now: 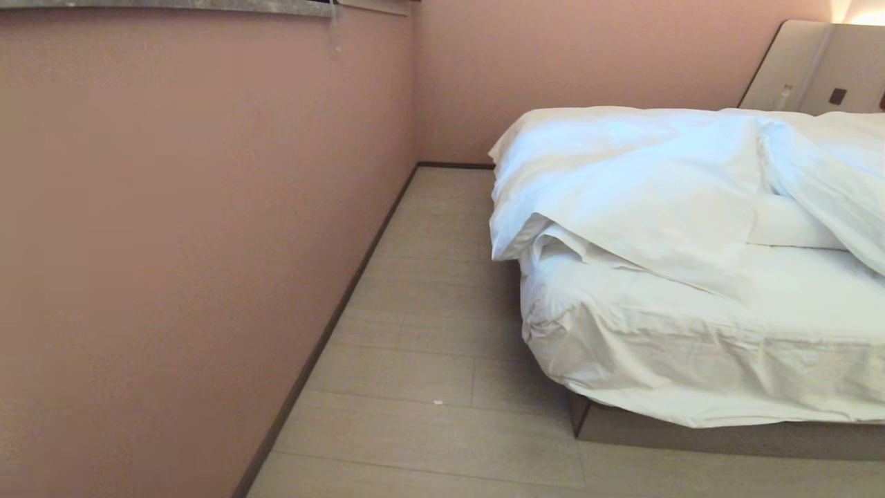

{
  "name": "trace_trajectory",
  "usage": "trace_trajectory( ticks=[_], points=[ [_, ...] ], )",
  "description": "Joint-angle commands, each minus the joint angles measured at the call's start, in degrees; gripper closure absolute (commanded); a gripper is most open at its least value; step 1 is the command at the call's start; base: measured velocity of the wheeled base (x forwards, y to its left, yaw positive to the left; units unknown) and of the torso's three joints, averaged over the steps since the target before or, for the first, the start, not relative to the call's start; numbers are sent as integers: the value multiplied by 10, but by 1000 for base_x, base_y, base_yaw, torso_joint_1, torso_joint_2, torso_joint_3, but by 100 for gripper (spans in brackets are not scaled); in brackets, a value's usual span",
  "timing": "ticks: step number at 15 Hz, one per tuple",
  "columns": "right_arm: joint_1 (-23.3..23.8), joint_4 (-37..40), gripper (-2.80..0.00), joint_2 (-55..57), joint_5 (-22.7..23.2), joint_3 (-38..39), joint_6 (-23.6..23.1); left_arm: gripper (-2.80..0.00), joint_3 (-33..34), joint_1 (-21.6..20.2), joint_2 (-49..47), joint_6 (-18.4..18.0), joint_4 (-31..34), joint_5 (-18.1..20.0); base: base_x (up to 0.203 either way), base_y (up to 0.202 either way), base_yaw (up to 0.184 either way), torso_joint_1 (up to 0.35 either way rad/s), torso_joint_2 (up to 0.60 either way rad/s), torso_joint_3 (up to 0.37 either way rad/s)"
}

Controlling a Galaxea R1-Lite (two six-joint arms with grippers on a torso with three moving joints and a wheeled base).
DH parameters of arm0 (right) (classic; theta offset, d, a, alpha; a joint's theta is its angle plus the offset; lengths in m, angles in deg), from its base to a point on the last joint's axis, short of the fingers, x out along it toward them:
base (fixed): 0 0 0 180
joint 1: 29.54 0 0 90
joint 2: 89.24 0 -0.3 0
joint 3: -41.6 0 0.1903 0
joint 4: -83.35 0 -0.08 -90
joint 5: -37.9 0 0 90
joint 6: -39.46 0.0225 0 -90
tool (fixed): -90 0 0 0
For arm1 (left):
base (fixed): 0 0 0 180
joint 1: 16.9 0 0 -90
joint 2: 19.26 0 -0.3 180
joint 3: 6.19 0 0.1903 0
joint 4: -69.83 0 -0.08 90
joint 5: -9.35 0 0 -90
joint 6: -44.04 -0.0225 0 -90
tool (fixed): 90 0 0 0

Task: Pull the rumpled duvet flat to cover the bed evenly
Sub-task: Hold the folded corner of the quilt

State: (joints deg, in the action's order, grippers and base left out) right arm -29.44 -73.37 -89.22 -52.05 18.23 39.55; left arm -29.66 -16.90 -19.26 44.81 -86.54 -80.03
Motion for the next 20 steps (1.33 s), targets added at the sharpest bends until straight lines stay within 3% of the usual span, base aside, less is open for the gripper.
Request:
trace_trajectory(
  ticks=[1,20],
  points=[
    [0,1,0,0,0,0,0,0,0,0,0,0,0,0,194,0,0,4,7,7],
    [0,0,0,0,0,0,0,0,0,0,0,4,-1,-1,187,0,1,3,2,2]
  ],
)
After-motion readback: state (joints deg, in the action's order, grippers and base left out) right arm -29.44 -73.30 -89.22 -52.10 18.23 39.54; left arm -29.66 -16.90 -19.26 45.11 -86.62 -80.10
